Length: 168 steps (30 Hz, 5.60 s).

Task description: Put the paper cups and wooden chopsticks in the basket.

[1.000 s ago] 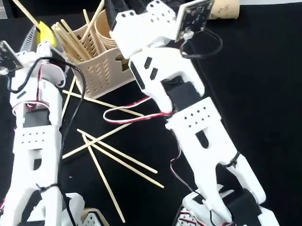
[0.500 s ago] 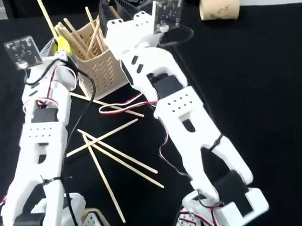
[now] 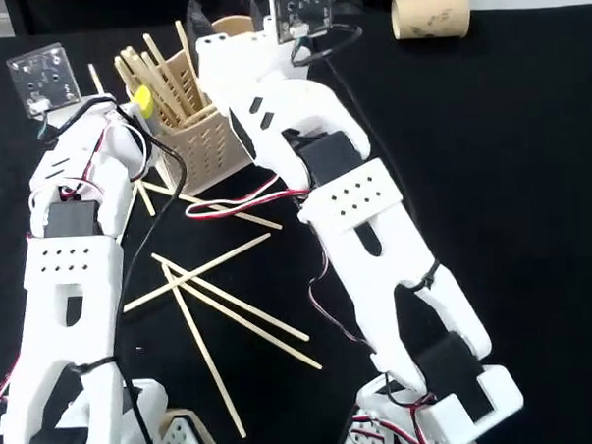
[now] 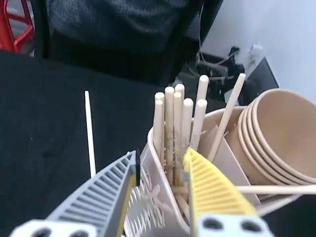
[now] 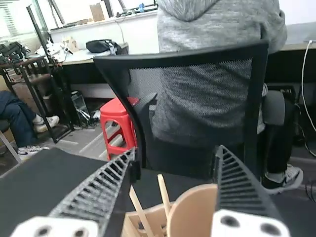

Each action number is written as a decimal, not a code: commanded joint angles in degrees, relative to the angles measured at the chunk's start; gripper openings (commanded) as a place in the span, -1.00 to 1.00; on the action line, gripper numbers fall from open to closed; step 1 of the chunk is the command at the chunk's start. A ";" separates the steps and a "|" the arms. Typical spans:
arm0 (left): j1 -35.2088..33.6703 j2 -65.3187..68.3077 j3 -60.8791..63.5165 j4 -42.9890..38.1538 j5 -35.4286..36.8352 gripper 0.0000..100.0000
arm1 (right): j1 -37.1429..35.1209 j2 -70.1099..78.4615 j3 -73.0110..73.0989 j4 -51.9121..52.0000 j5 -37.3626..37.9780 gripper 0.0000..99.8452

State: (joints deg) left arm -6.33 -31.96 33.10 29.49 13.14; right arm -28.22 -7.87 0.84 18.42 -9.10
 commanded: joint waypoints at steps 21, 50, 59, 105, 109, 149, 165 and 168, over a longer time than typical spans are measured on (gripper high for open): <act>-17.45 19.25 -14.90 14.77 -2.37 -0.54 | 4.92 -1.45 -39.08 33.67 -2.90 -0.51; -12.97 99.96 -115.38 71.56 -0.88 -0.54 | 28.13 -2.51 -42.33 82.73 -0.62 -0.51; -7.60 93.98 -105.54 71.21 0.79 -0.67 | 28.13 -20.18 -14.29 82.37 -0.70 -0.51; -18.77 30.07 -58.77 67.78 -6.95 -0.94 | -24.26 -27.82 54.46 38.59 21.89 -0.51; -20.44 20.48 -50.59 61.36 -7.03 -0.94 | -24.79 -16.04 48.40 36.48 25.05 -0.50; -1.36 -7.82 -21.14 -15.47 -9.93 -0.94 | -18.99 -15.52 40.04 38.07 23.56 -0.97; -0.75 -6.59 -23.34 -24.18 -11.16 -0.94 | -2.02 -64.40 39.78 40.44 18.73 -0.98; 0.04 -3.16 -23.43 -27.69 -7.47 -0.94 | 0.26 -66.42 41.54 28.66 12.75 -0.98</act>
State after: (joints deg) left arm -7.65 -38.29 12.79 6.29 2.33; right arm -30.33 -71.96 41.98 57.36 8.22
